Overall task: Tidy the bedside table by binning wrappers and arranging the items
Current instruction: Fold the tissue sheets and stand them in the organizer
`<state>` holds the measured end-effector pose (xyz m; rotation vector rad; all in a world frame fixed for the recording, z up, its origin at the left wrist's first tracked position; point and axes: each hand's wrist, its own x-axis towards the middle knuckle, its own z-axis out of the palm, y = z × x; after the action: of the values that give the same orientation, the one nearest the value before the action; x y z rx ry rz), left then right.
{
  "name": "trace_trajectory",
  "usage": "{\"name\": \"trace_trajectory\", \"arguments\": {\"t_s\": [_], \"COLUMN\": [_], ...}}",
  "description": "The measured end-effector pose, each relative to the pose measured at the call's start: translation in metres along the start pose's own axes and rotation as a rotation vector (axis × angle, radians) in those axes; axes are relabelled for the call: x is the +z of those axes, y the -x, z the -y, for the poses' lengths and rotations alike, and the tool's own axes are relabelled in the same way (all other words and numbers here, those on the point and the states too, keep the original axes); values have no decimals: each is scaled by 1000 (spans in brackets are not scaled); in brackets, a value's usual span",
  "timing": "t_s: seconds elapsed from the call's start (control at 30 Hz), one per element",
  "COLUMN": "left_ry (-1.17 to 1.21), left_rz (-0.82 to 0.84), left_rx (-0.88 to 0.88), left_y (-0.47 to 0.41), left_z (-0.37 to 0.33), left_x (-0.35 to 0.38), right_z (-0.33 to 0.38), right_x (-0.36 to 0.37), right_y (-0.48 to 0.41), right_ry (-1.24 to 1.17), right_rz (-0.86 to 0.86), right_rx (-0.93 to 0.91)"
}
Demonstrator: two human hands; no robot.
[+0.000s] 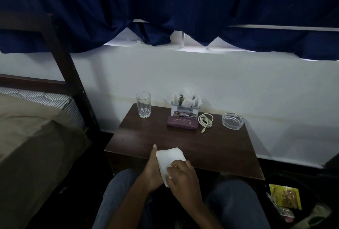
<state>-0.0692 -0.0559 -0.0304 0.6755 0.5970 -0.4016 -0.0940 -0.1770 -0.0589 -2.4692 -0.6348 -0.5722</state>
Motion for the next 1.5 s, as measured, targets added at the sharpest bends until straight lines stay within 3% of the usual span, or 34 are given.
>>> {"name": "trace_trajectory", "arguments": {"t_s": [0.1, 0.23, 0.3, 0.43, 0.6, 0.73, 1.0, 1.23, 1.5], "left_ry": [-150, -327, -340, -504, -716, -802, -787, -705, -632], "left_rz": [37, 26, 134, 262, 376, 460, 310, 54, -54], "left_rx": [19, 103, 94, 68, 14, -24, 7, 198, 286], "left_y": [-4, 0, 4, 9, 15, 20, 15, 6, 0], "left_z": [3, 7, 8, 15, 23, 21, 24, 20, 18], "left_x": [-8, -4, -5, -4, 0, 2, 3, 1, 0], "right_z": [-5, -27, -43, -64, -59, -57, -63, -67, -64], "right_x": [-4, -28, -44, -70, -65, -61, -59, -51, -50], "right_y": [-3, -19, -24, -26, -19, -16, -17, -24, -26], "right_ry": [-106, -548, -710, -1059, -1017, -968, -1023, -1167, -1231], "right_rz": [3, -133, -168, 195, 642, 777, 635, 7, -38], "right_rx": [67, 427, 645, 981, 773, 636, 654, 1006, 1135]}}
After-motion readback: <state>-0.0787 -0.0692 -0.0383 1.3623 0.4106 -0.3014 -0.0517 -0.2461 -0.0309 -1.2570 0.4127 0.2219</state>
